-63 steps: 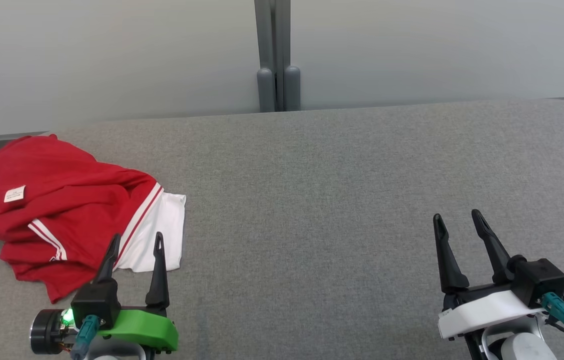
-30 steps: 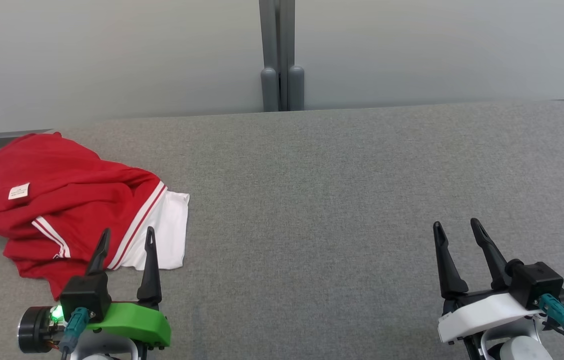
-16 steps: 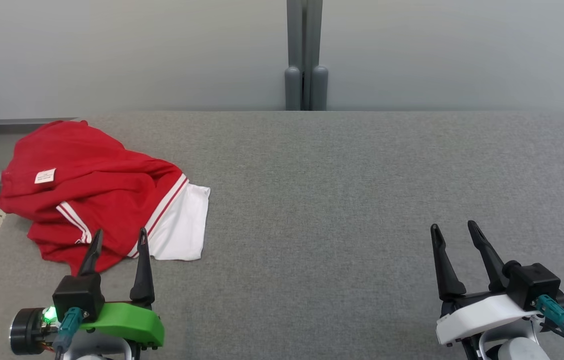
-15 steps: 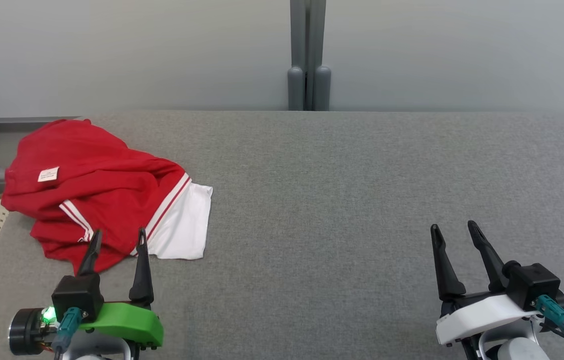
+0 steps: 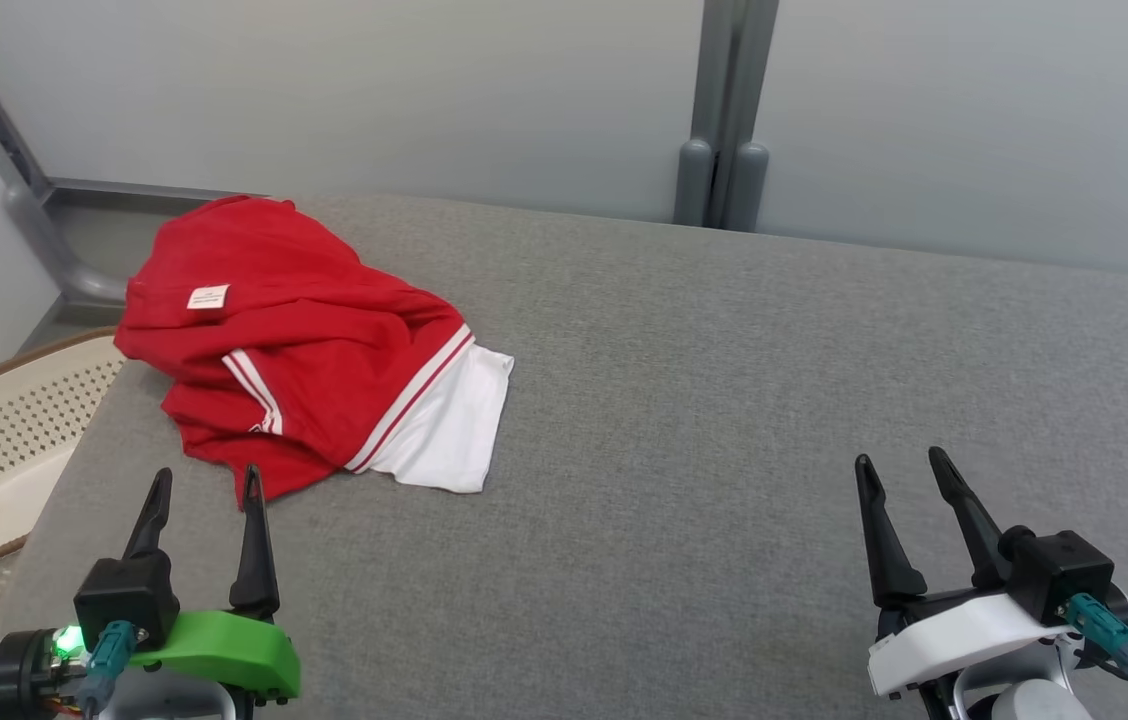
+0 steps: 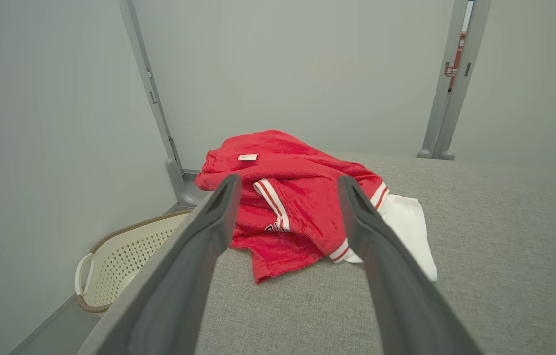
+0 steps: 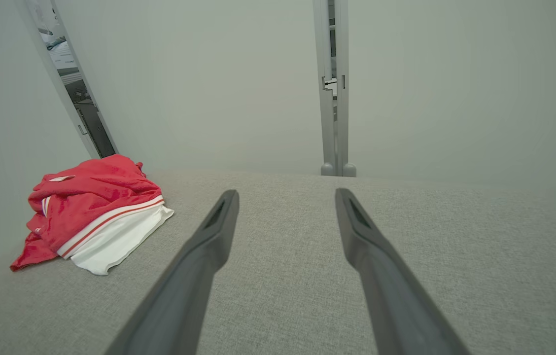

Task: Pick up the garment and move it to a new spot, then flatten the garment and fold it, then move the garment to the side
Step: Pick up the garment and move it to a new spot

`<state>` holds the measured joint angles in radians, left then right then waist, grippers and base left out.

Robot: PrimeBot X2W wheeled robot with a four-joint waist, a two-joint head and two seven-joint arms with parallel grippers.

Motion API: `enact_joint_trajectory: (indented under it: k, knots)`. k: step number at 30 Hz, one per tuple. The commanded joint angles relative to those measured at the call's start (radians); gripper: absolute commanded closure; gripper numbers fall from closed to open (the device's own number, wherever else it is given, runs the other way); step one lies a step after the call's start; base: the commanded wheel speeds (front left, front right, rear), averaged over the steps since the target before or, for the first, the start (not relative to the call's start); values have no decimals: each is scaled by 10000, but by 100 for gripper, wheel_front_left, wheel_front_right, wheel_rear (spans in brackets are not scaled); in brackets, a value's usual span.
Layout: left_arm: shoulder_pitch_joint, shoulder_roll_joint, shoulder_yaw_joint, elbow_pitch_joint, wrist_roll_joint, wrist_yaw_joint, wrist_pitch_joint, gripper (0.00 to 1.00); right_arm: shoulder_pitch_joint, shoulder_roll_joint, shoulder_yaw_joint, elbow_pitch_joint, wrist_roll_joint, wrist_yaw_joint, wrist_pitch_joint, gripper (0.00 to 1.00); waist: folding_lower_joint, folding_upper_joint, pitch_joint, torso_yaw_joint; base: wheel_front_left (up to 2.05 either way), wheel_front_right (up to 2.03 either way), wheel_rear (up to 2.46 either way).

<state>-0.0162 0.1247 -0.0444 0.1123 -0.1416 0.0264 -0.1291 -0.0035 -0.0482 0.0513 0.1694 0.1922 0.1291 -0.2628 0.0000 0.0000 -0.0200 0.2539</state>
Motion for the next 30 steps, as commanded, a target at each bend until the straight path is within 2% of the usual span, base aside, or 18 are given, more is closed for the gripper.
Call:
enact_joint_trajectory:
  k: [1, 20, 30]
  knots:
    - [91, 84, 22, 7, -136, 21, -2, 0, 113, -38, -6, 15, 94, 28, -32, 0, 0, 0, -24, 409, 0, 0, 0]
    - [184, 258, 206, 30, -390, 214, -142, 0, 10, -39, 38, 10, 8, 28, -32, 0, 0, 0, 162, 2096, 0, 0, 0]
    - [217, 327, 324, -11, -552, 353, -242, 0, -106, -42, 187, 84, 6, 28, -32, 0, 0, 0, 237, 2002, 0, 0, 0]
